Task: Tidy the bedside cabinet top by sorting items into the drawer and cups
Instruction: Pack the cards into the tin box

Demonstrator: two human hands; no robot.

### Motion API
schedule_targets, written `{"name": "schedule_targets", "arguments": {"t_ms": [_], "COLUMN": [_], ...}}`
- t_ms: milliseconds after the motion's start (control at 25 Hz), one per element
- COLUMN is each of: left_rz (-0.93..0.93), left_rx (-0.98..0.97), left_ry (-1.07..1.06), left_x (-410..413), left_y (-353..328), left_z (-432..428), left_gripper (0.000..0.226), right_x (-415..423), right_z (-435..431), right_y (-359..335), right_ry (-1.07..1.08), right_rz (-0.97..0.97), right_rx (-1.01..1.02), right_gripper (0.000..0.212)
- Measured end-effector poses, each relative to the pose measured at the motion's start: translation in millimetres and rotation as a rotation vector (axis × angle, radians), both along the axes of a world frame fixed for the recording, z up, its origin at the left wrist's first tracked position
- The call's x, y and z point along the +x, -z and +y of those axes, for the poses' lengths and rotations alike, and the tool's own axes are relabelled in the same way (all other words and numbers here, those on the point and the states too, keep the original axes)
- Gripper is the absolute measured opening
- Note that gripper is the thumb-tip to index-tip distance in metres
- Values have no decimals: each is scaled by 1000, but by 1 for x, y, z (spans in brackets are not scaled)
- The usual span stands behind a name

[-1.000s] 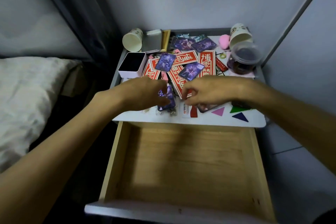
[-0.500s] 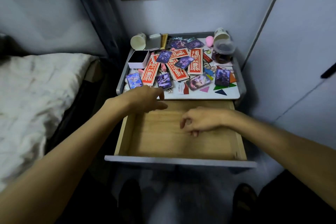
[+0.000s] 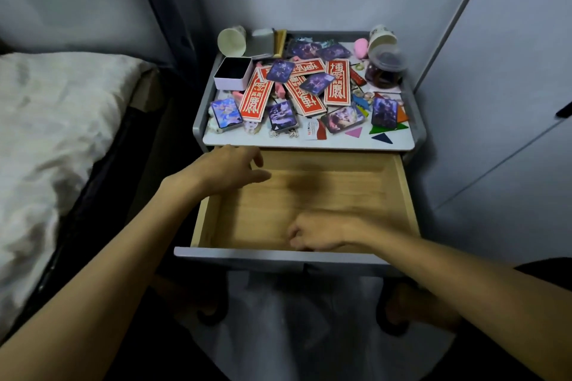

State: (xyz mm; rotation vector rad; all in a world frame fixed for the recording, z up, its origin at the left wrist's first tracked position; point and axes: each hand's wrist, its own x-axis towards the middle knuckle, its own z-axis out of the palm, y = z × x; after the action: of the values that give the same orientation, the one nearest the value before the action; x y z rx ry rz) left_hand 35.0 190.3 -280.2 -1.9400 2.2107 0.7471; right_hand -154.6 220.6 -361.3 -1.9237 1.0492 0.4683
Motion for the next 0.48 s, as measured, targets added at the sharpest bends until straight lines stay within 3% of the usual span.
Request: {"name": "schedule_targets", "arguments": {"t_ms": [160,480], "left_rz": [10,137], "left_rx": [3,-97], "left_ry": [-22,-155], "left_x": [2,25], "left_y": [18,25], "left_z": [-9,-22], "left_gripper": [42,34], "right_x": [3,8], "right_z": [-9,-23], "right_y": [7,0], "right_ry": [157,141], "right_rz": [-21,-20], "right_rx": [230,335], "right_gripper": [32,33]}}
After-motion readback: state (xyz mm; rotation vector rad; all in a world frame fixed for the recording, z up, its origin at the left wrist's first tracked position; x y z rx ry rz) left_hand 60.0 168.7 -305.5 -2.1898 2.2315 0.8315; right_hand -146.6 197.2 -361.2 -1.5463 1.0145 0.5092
